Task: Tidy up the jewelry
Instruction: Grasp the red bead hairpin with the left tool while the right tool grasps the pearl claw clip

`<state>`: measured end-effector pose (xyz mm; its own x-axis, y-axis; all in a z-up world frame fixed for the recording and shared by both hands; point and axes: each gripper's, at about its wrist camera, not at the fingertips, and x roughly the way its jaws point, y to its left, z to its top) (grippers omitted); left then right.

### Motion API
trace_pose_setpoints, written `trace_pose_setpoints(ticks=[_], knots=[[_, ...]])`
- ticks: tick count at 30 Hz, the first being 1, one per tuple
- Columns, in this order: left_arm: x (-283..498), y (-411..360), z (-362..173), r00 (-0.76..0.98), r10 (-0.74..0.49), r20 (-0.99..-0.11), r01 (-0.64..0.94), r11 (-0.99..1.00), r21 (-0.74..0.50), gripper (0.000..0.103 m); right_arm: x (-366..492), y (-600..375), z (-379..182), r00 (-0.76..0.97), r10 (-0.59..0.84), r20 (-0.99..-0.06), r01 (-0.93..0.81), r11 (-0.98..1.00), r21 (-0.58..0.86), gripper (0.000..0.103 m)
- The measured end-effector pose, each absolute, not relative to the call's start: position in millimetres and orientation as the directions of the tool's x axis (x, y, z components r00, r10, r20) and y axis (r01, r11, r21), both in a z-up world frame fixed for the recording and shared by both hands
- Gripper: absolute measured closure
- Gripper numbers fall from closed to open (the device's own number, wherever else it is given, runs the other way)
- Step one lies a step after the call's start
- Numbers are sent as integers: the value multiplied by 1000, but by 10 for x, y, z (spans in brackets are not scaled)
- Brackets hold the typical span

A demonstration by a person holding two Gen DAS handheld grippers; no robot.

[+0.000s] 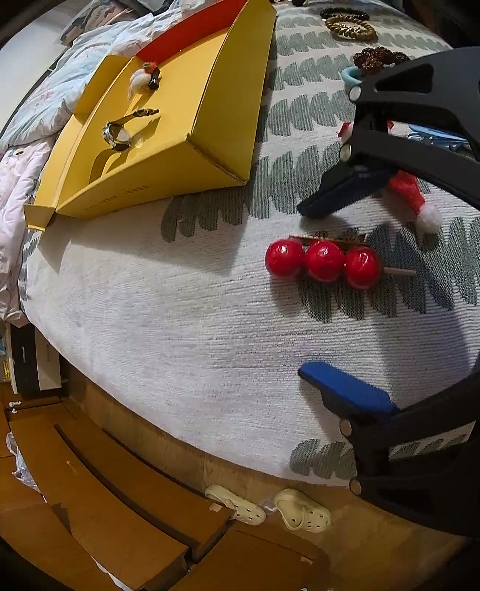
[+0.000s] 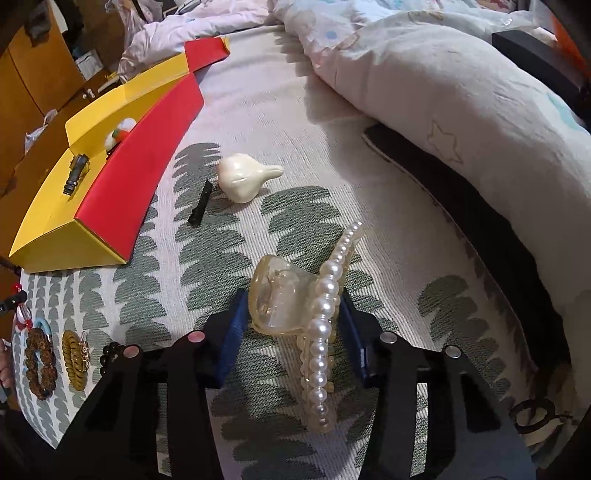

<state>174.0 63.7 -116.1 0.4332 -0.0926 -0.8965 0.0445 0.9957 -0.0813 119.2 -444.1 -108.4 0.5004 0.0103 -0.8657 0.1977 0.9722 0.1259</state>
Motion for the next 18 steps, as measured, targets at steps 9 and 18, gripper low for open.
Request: trace_pose_setpoints(ticks=[9, 18], knots=[[1721, 609, -1092, 431, -125, -894, 69, 992, -105, 62, 1160, -4420, -1062, 504, 16, -864, 190, 973, 129, 59], [1718, 628, -1050, 422, -177, -889, 79, 984, -159, 81, 1115, -4390, -980, 522, 54, -851, 173, 971, 168, 59]])
